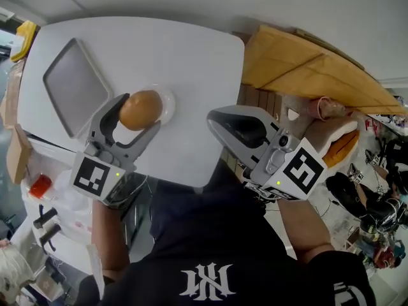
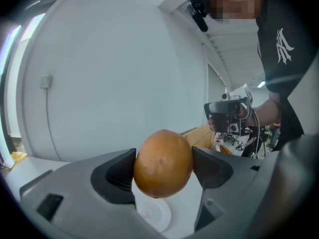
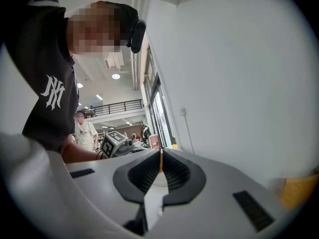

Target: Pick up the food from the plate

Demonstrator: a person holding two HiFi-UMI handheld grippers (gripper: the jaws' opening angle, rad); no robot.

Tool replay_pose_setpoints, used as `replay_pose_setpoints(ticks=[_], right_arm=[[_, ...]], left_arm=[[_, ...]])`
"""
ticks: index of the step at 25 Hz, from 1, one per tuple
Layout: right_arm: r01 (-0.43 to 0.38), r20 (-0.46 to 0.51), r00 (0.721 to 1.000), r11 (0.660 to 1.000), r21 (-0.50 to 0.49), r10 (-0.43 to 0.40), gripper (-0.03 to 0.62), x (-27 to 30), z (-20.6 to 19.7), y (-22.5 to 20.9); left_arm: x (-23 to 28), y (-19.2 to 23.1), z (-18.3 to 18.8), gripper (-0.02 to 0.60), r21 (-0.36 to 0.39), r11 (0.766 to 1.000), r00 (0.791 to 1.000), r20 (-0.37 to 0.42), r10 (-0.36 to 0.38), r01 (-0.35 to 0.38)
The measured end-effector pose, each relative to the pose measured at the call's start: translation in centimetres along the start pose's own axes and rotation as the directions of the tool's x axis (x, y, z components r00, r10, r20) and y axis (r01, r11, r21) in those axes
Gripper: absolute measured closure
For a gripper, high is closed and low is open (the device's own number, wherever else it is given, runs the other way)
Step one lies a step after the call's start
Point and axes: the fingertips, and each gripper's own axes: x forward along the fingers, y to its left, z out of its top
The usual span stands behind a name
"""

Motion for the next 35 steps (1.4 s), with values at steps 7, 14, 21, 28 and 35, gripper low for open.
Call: replay_pose_setpoints(ticks=[7, 14, 21, 28, 35], right_arm=[[0.022, 0.066, 0.998, 0.994, -0.109, -0.015, 0.589, 0.4, 5.4, 5.3], [0.052, 0.143, 0.989, 0.983, -0.175, -0.026, 0.589, 1.3, 8.4, 11.3], [0.027, 0.200, 0.980, 0.982, -0.188, 0.012, 0.589, 1.8, 9.2, 17.7], [-0.001, 0.224, 0.974, 0.985, -0.173, 0.041, 0.589, 2.3, 8.2, 22.9], [-0.046, 0.225, 0.971, 0.987, -0.153, 0.080, 0.589, 1.7, 6.9, 26.1]], left_arm=[[-6.0, -2.5, 7.4, 0.229, -0.030, 0.996, 0.978, 0.195, -0.079, 0.086], [-13.9, -3.3, 10.6, 0.229, -0.060, 0.986, 0.946, 0.296, -0.131, 0.155], [-20.2, -6.0, 9.8, 0.229, -0.096, 0.969, 0.929, 0.320, -0.186, 0.227], [-25.3, -9.3, 7.0, 0.229, -0.066, 0.961, 0.929, 0.282, -0.240, 0.268], [-28.0, -13.8, 7.1, 0.229, -0.039, 0.938, 0.903, 0.287, -0.319, 0.343]])
